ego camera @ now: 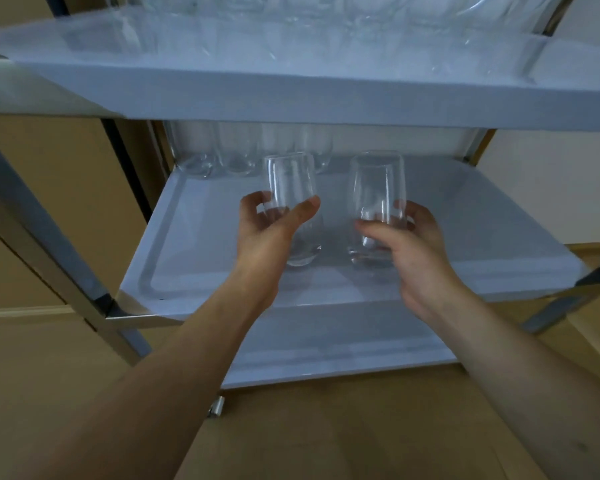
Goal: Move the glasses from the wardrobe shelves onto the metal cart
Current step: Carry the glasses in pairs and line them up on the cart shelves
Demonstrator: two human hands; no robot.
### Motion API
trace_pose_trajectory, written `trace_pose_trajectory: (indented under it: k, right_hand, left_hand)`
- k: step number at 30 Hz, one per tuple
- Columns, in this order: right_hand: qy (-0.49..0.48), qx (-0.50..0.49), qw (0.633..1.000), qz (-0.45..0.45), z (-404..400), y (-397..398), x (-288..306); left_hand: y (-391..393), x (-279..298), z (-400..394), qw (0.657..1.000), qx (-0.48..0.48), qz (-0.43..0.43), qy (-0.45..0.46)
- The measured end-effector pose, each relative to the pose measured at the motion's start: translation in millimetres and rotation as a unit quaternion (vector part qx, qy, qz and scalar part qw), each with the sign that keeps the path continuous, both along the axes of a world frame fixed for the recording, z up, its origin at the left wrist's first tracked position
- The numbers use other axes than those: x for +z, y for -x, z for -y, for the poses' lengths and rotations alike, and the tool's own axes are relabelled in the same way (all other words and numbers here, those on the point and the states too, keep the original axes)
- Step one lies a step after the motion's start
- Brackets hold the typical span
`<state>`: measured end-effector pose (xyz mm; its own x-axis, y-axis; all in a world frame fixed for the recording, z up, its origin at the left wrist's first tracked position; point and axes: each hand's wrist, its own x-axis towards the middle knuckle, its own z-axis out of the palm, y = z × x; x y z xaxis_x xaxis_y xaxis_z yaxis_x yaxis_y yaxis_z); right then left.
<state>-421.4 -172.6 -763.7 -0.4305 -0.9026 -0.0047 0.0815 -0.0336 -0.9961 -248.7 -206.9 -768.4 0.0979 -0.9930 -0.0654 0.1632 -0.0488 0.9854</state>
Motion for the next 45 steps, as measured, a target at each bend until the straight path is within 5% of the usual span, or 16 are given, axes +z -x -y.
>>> trace_pose_trajectory:
  k: [10,25,40,45]
  right_hand:
    - [0.071,0.029,0.988,-0.131,62,23,-33]
    - [0.071,0.065,0.961,-0.258,181,59,-32]
    - [0.064,-0.014,0.978,-0.198,252,62,-46]
    - [0.054,-0.046,0.967,-0.244,256,60,-48]
  left_hand:
    - [10,-33,30,0.993,-0.029,0.032,0.111]
    - [12,-41,35,0.984,-0.036,0.09,0.153]
    - [10,-43,39,0.972,-0.02,0.147,0.184]
    - [10,-46,40,0.973,-0.019,0.144,0.178]
